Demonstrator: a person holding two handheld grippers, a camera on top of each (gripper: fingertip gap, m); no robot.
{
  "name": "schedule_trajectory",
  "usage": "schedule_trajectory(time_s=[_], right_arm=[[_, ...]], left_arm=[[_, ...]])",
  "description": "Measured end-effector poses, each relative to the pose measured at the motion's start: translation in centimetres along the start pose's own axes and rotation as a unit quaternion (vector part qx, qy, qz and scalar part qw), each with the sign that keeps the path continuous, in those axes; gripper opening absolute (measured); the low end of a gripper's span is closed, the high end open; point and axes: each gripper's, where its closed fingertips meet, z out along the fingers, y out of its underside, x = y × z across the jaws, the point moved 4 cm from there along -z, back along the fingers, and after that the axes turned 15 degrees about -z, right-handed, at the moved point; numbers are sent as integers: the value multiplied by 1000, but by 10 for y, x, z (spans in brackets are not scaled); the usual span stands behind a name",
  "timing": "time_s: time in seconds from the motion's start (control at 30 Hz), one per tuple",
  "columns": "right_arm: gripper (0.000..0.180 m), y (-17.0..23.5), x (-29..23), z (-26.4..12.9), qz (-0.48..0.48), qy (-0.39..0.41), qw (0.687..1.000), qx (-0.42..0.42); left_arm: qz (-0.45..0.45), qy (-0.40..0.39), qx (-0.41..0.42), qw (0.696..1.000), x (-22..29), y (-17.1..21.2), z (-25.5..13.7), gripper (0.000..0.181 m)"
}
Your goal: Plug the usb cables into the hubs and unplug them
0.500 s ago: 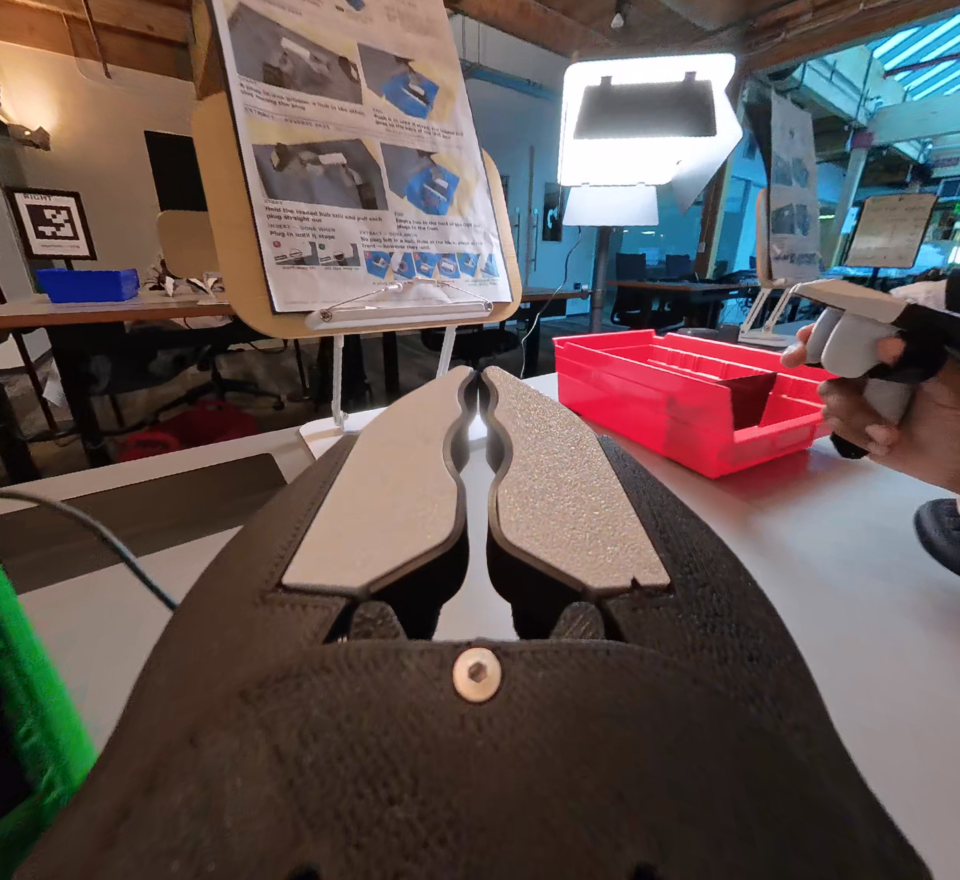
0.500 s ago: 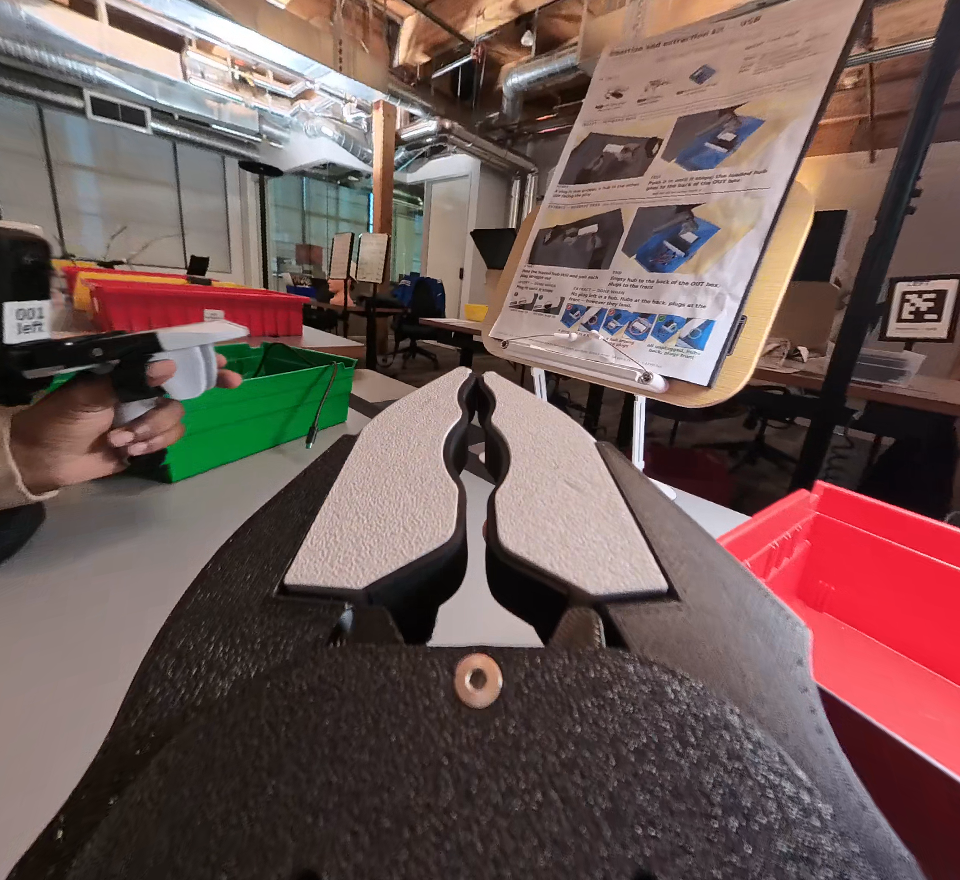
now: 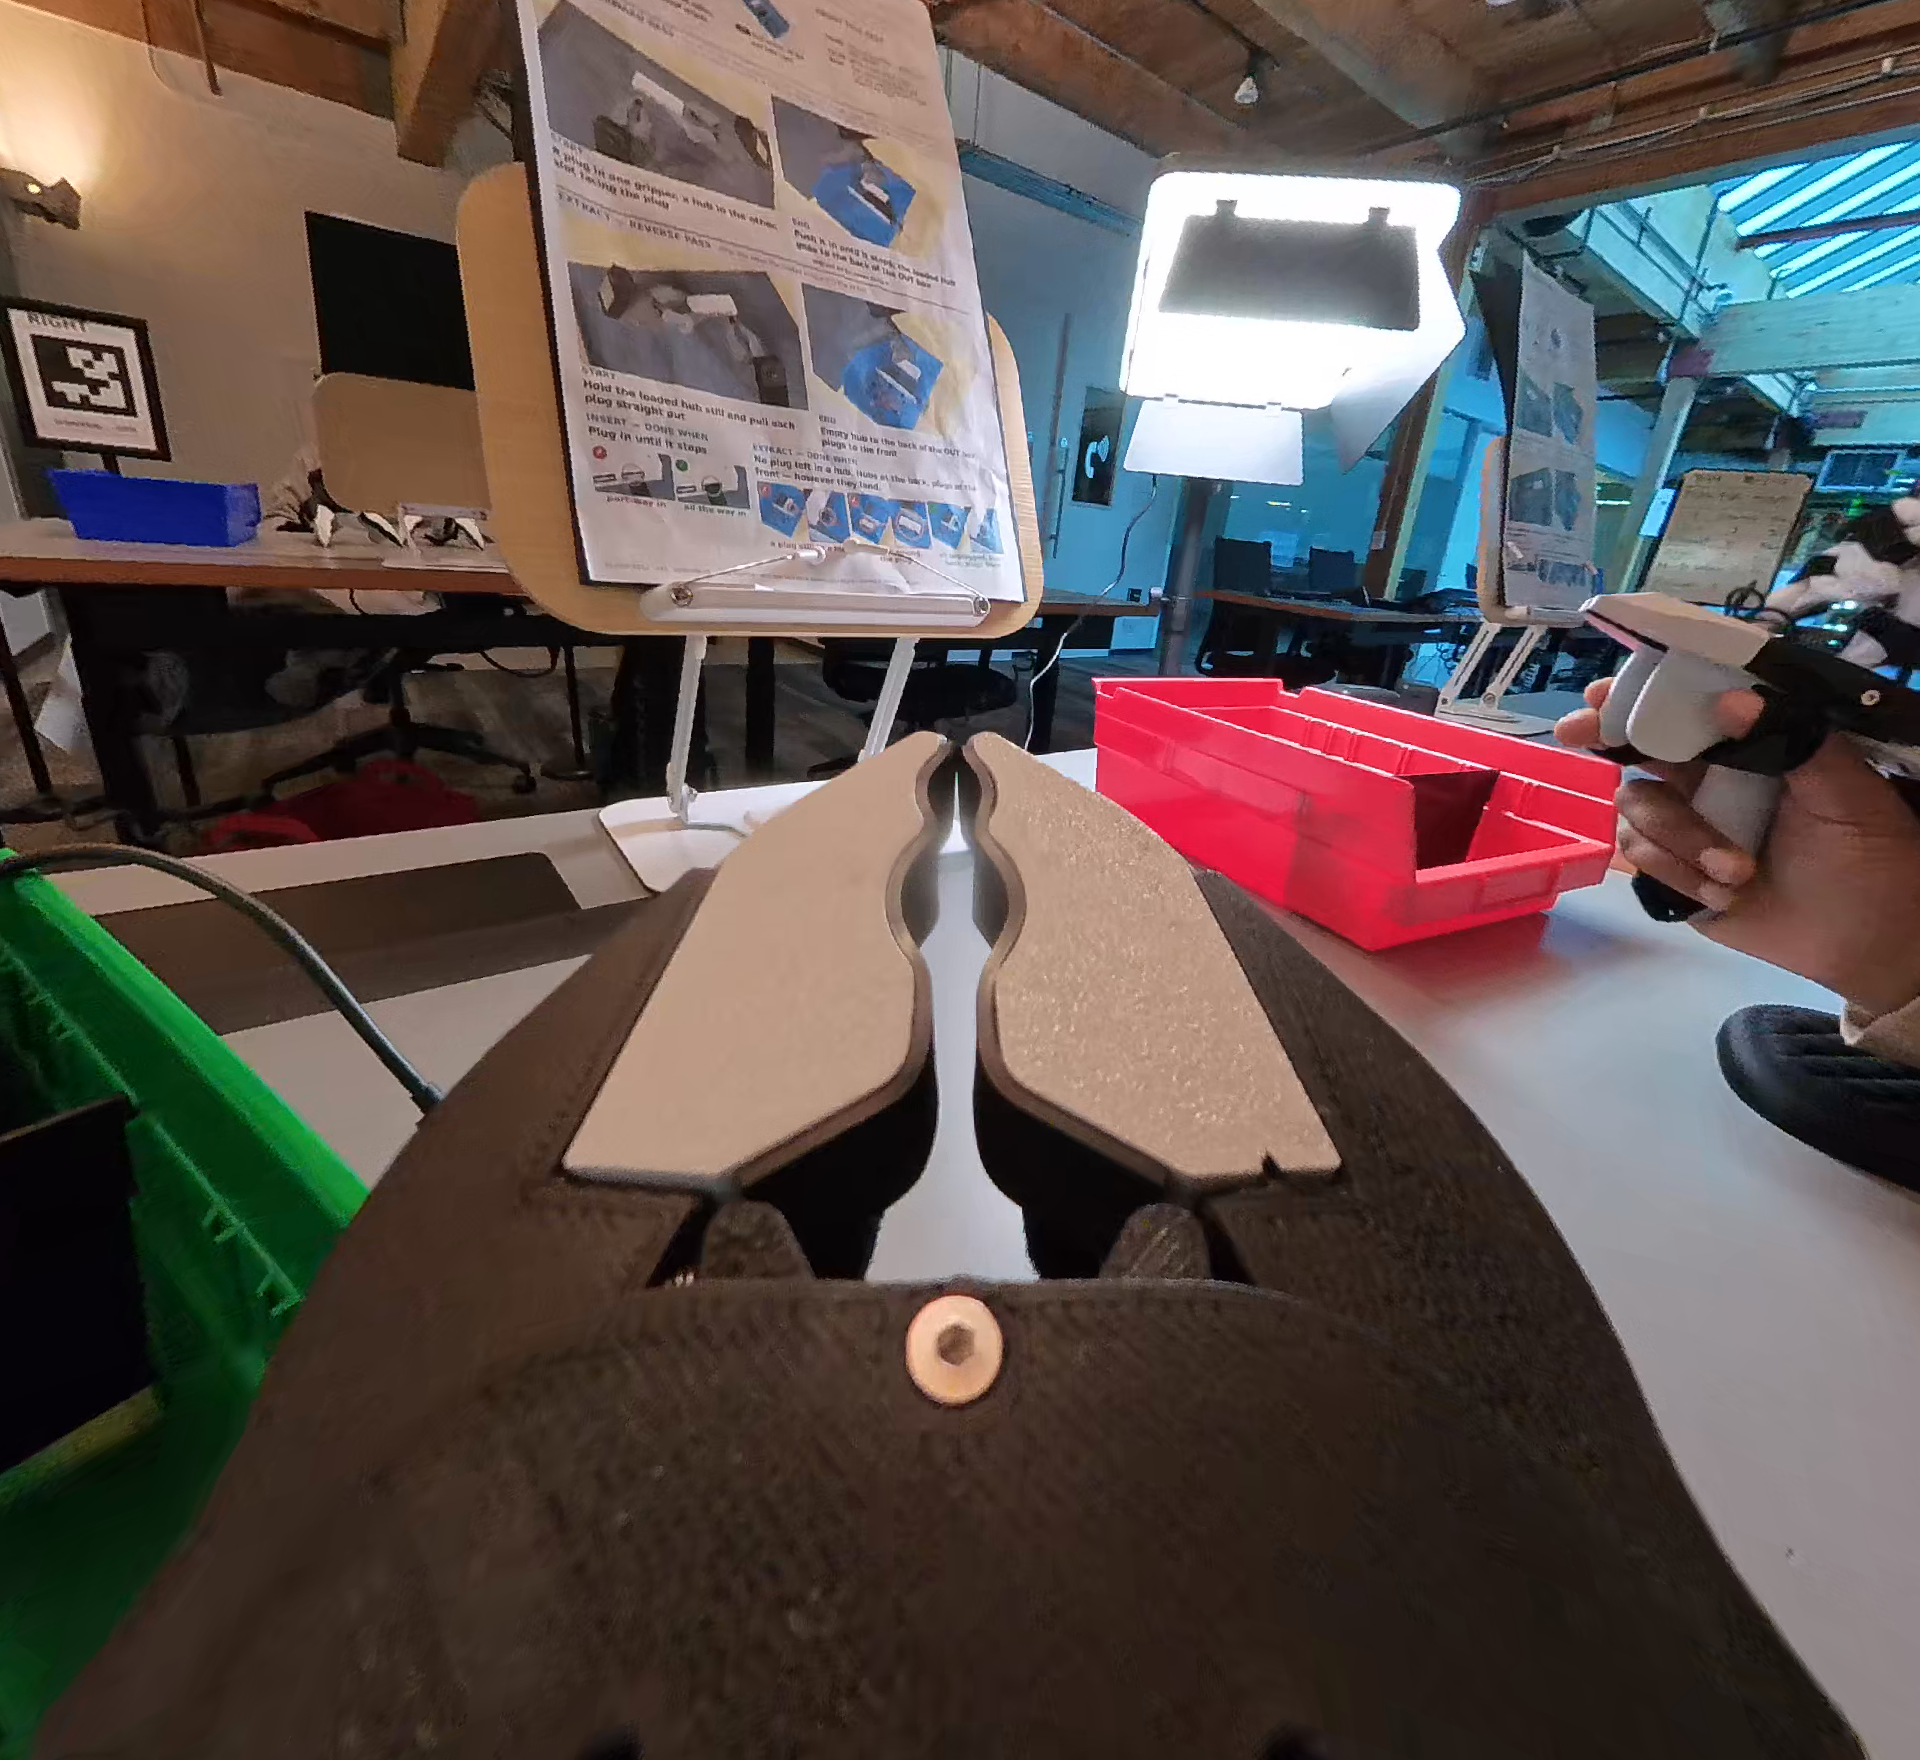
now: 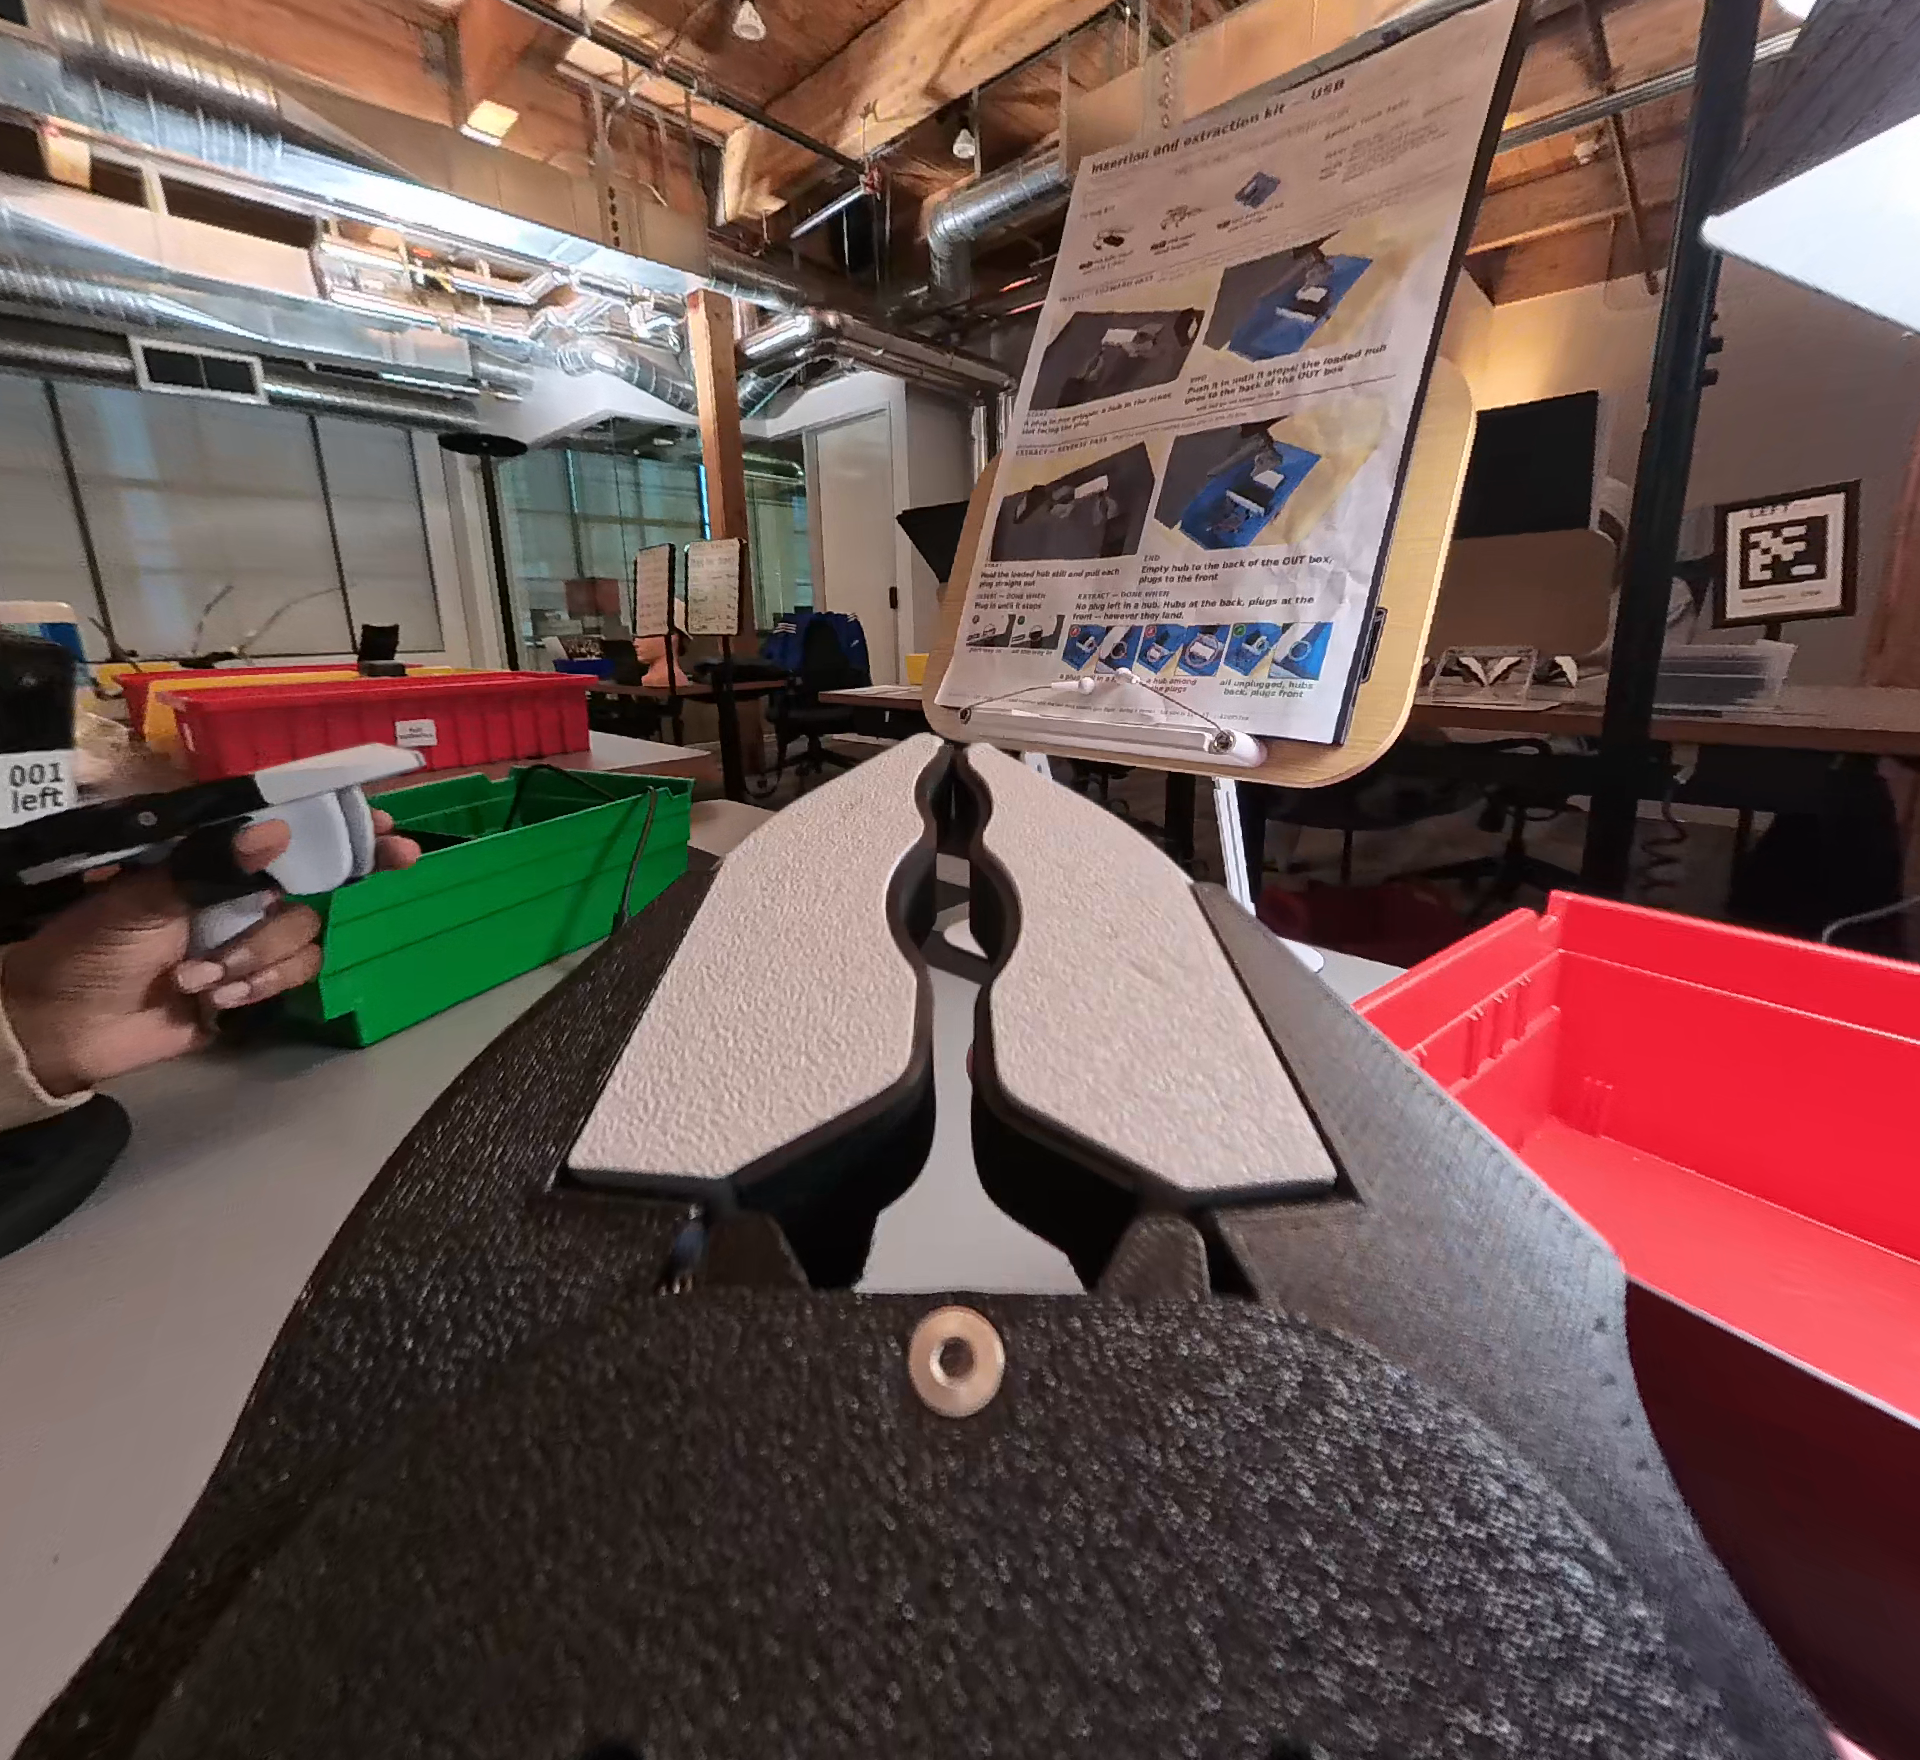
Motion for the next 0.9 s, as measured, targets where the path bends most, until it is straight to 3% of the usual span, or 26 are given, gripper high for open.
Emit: schedule_trajectory(time_s=[0.9], right_arm=[[0,3,-8,2,-7,-10,1000,-20]], left_arm=[[-2,7,10,1000,0,-8,-3,0]])
